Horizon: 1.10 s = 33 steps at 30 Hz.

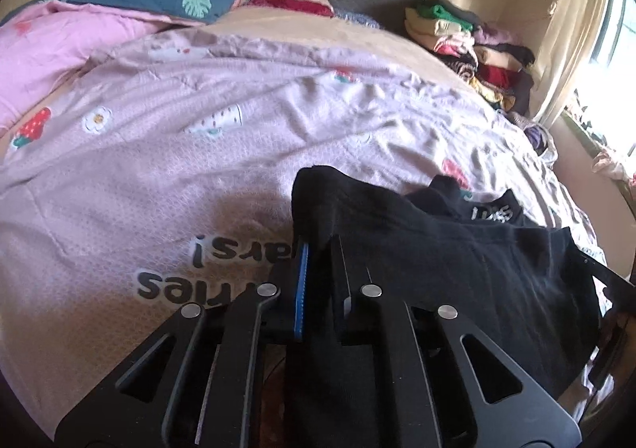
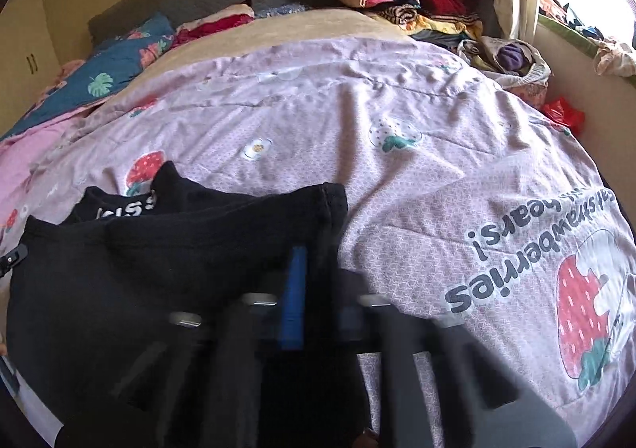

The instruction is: Fold small clothes

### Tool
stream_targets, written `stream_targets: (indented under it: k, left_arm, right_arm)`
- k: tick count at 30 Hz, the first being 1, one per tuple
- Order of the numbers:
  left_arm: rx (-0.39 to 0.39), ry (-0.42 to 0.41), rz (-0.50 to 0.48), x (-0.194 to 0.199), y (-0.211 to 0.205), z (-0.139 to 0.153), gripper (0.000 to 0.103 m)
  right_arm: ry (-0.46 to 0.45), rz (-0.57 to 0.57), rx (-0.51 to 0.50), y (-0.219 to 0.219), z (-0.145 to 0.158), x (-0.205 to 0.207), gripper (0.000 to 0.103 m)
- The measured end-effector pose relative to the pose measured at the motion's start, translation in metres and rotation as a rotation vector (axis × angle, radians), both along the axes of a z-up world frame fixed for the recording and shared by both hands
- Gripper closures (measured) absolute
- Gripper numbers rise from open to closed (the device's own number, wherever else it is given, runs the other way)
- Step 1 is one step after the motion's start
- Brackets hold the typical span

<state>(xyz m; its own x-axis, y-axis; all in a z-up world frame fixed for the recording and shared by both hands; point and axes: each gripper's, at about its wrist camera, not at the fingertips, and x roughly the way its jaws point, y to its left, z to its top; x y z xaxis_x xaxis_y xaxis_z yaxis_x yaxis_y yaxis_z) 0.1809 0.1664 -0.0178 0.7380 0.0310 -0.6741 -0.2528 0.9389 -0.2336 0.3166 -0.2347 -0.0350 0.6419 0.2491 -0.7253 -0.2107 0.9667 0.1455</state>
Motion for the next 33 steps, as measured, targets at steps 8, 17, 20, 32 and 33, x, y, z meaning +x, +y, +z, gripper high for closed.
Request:
stream_targets:
  k: [8, 17, 20, 32, 33]
  left_arm:
    - [0.055, -0.056, 0.035, -0.008, 0.003, 0.017, 0.100]
    - [0.050, -0.007, 0.046, -0.005, 0.006, 0.003, 0.096]
    - [0.054, -0.005, 0.048, -0.010, 0.006, 0.005, 0.096]
    - [0.040, 0.005, 0.029, -0.045, -0.001, 0.012, 0.059]
    - [0.038, 0.005, 0.026, -0.048, -0.002, 0.013, 0.055]
  right_arm:
    - [-0.048, -0.050, 0.068, -0.015, 0.019, 0.008, 0.096]
    - [-0.023, -0.061, 0.031, -0.013, 0.004, 0.003, 0.095]
    - [-0.021, -0.064, 0.038, -0.017, 0.008, -0.006, 0.091]
    - [-0.012, -0.036, 0.123, -0.035, 0.023, -0.071, 0.050]
    - [-0.010, -0.032, 0.122, -0.035, 0.022, -0.076, 0.050]
